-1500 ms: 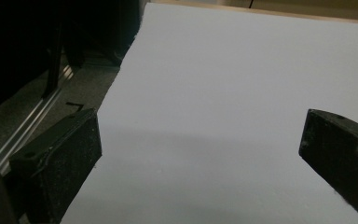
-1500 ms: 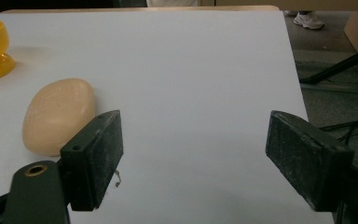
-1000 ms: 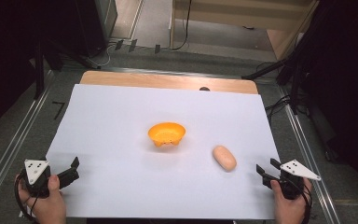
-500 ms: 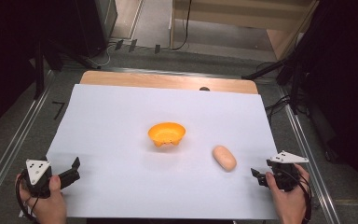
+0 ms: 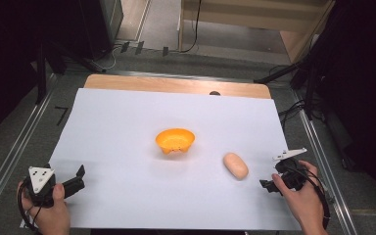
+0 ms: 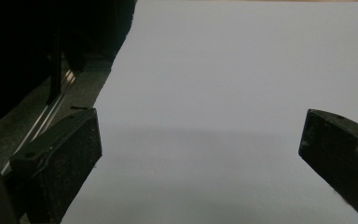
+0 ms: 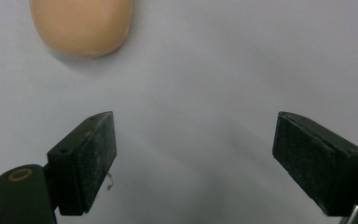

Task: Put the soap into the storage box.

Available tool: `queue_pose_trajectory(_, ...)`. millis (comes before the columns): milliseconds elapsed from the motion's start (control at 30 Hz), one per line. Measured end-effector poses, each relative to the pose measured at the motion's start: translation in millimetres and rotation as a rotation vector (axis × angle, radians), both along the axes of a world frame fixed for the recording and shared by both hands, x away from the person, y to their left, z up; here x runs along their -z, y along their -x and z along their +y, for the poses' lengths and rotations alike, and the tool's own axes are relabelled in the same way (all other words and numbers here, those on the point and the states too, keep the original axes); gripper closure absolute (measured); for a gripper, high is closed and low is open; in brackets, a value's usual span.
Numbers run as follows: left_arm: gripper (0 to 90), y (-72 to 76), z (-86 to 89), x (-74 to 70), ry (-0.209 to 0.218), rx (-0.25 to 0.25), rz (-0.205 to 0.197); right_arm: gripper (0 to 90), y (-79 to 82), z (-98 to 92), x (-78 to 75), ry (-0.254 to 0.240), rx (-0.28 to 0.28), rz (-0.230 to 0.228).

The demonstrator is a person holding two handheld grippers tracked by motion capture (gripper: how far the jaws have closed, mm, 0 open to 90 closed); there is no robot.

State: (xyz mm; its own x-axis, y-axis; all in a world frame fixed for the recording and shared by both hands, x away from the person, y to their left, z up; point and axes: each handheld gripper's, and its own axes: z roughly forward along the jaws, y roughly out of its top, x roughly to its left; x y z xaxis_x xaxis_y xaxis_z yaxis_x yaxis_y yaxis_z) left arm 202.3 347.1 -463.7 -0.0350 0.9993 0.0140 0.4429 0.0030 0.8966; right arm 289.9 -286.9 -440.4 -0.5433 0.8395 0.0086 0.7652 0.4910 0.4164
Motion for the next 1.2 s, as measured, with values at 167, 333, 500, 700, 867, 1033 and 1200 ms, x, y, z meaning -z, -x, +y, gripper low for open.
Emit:
queue_pose_trajectory(167, 0.0, -0.2, 0.0, 0.1, 0.001, 0.001, 0.0, 13.3, -7.4, 5.7, -5.4, 0.011, -0.011, 0.054)
queue_pose_trajectory(333, 0.0, -0.2, 0.1, 0.1, 0.001, 0.001, 0.001, 13.3, -12.2, 11.0, -5.1, 0.044, -0.026, 0.076)
queue_pose_trajectory(500, 0.0, -0.2, 0.1, 0.2, 0.001, 0.003, -0.001, 13.2, -17.8, 17.6, -5.2, 0.052, -0.038, 0.105)
queue_pose_trajectory(700, 0.0, -0.3, 0.0, 0.1, 0.002, 0.003, 0.003, 13.2, -23.0, 25.0, -5.6, 0.063, -0.044, 0.142)
queue_pose_trajectory(867, 0.0, -0.3, 0.1, 0.2, 0.004, 0.005, 0.001, 13.7, -26.4, 31.3, -9.3, 0.046, -0.051, 0.146)
queue_pose_trajectory(1033, 0.0, -0.4, 0.1, 0.1, 0.001, 0.006, 0.003, 13.7, -30.5, 38.8, -9.0, 0.045, -0.056, 0.153)
queue_pose_trajectory(1200, 0.0, -0.2, 0.5, 0.1, 0.006, 0.007, 0.002, 13.7, -35.7, 46.4, -7.2, 0.038, -0.058, 0.171)
